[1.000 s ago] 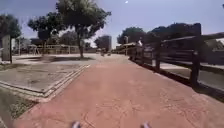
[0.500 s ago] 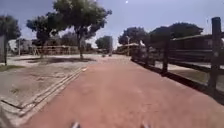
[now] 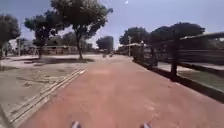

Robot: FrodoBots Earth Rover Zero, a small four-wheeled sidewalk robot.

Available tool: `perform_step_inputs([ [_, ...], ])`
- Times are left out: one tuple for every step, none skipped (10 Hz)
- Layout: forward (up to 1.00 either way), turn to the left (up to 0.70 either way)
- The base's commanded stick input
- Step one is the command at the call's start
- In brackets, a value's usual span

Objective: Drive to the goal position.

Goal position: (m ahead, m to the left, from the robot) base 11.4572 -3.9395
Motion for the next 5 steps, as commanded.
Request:
perform_step_inputs([
  [1.00,-0.29],
  [1.00,-0.04],
  [1.00,0.00],
  [1.00,0.00],
  [1.00,0.00],
])
